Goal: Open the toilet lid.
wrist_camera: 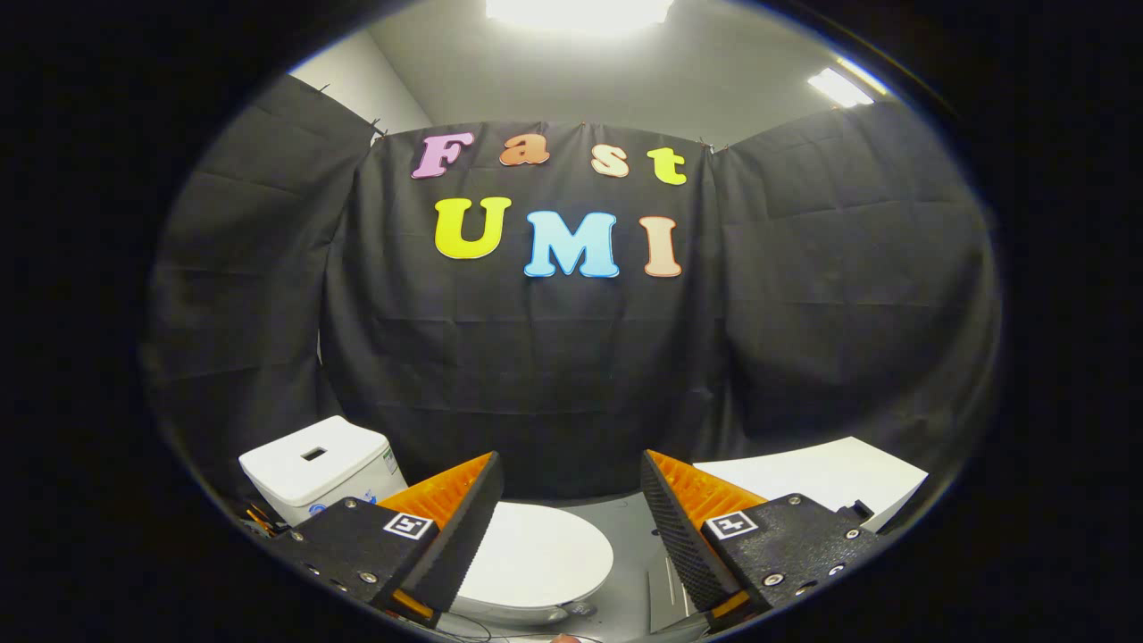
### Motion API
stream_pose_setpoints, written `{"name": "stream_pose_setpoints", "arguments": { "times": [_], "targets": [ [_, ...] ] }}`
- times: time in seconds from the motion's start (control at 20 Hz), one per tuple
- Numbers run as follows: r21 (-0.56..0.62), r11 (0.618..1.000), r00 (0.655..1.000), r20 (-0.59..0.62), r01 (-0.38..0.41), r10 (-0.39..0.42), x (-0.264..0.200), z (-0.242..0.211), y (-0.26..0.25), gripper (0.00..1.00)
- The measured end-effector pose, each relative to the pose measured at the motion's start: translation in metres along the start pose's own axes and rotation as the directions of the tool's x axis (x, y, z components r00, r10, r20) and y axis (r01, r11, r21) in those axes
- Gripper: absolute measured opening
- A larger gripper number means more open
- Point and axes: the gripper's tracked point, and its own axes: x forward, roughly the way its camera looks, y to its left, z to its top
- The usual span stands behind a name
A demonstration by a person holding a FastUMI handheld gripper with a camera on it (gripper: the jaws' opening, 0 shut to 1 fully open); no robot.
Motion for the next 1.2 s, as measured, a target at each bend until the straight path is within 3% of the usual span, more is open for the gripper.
{"name": "stream_pose_setpoints", "arguments": {
  "times": [0.3,0.6,0.9,1.2],
  "targets": [
    [0.017,1.000,0.994,-0.113,-0.003,0.005,0.021,-0.074,-0.003,0.95],
    [0.145,0.989,0.971,-0.236,-0.010,0.045,0.028,-0.143,0.004,0.95],
    [0.252,0.968,0.929,-0.361,0.009,0.085,0.033,-0.209,0.010,0.95],
    [0.344,0.935,0.887,-0.453,0.087,0.085,0.031,-0.260,0.007,0.96]
  ]
}}
